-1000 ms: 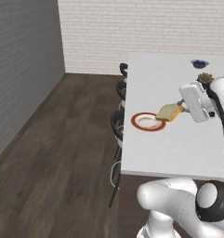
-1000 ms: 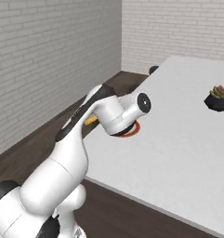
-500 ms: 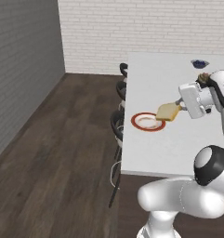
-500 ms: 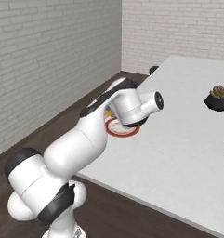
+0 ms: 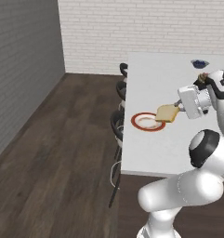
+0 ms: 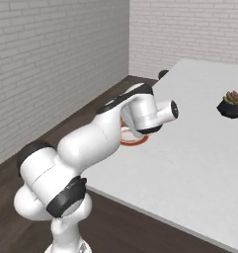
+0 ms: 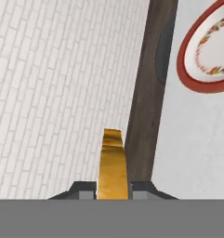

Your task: Start the toaster. Once the lever pops up, take the bread to the plate on the dining counter.

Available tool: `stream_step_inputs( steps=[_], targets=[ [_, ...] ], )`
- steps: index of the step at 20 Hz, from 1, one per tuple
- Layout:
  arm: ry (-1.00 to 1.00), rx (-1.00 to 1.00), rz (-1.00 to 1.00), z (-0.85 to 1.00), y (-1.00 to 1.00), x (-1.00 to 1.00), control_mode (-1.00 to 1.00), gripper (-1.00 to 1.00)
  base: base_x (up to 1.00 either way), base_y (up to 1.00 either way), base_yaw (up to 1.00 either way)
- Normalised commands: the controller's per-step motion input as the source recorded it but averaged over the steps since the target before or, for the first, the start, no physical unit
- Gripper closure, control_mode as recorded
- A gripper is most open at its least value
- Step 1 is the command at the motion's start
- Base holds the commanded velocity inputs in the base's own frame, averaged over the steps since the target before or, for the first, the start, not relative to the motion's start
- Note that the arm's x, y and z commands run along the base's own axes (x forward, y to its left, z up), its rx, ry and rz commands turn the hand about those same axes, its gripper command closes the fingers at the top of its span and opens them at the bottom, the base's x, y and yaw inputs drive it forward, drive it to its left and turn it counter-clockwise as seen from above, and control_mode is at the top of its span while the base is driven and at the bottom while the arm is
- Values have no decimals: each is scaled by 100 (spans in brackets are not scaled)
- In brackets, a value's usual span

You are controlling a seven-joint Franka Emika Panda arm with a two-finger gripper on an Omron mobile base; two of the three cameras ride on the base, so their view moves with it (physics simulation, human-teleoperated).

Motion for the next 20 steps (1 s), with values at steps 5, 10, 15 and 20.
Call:
stream_step_inputs(
  steps=[5,10,15,20],
  targets=[
    [-3,0,-1,-23,0,6,-100,100,0,0,0],
    [-1,-3,-6,-30,0,15,-100,100,0,0,0],
    [0,-2,-6,-28,0,41,-100,100,0,0,0],
    [0,-2,-6,-27,-1,50,-100,100,0,0,0]
  ],
)
